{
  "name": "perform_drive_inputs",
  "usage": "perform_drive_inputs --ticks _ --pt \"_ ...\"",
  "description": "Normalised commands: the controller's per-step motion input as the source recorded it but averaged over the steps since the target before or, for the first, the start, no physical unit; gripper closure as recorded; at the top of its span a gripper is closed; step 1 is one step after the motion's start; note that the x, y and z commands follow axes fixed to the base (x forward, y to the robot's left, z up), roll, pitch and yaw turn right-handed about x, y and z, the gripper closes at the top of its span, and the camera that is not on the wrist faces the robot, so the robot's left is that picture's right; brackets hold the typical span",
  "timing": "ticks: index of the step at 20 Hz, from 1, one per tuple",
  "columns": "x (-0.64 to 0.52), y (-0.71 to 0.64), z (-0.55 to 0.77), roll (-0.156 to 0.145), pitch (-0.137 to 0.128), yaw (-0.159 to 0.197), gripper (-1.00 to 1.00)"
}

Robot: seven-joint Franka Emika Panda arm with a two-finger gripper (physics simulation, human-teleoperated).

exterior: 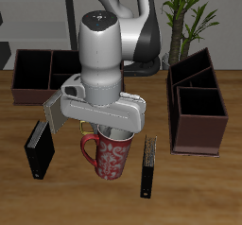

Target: Place the red mug into the back desk caddy's right compartment

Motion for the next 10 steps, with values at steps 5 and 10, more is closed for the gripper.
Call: perform_drive_inputs --ticks 5,10 --pt "-0.31 -0.21 0.60 -0.014 -0.059 -0.004 1.00" --pt "-0.25 -0.27 0.56 -0.052 -0.055 -0.018 1.00"
